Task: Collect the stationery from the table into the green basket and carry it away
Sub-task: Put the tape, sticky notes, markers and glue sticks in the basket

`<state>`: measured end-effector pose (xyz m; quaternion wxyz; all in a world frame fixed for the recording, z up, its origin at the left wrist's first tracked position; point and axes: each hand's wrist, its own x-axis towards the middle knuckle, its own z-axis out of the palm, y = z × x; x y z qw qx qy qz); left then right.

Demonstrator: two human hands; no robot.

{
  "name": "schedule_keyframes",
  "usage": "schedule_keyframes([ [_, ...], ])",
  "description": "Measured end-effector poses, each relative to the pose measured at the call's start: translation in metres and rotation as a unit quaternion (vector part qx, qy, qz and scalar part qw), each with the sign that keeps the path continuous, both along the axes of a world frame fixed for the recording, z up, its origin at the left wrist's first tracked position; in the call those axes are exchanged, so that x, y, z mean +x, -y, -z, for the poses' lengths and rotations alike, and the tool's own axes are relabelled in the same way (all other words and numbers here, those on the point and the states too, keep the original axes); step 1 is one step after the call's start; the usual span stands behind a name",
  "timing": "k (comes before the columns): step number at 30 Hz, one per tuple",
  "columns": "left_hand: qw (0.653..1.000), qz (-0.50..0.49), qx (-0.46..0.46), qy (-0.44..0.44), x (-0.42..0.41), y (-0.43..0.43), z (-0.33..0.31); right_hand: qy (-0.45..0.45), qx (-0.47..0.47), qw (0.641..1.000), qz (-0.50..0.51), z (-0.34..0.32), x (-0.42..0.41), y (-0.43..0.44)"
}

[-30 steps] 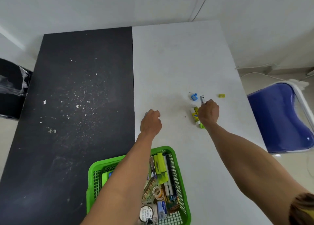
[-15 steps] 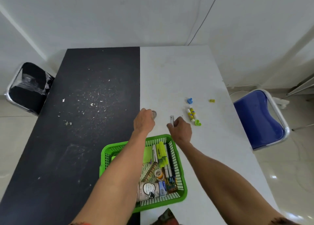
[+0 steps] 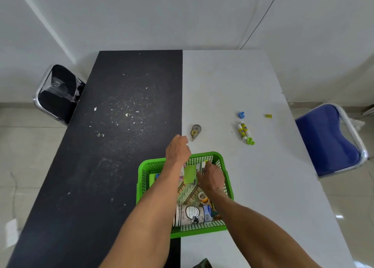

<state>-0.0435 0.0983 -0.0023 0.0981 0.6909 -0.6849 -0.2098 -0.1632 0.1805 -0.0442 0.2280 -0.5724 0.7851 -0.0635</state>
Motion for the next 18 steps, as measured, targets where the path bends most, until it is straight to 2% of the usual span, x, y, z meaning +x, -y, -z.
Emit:
schedule_keyframes([
  [18,1.0,0.005,0.01,-0.002,0.01,0.005,0.015,-0.035,0.042,0.997,-0.054,0.013,0.018,0.012],
])
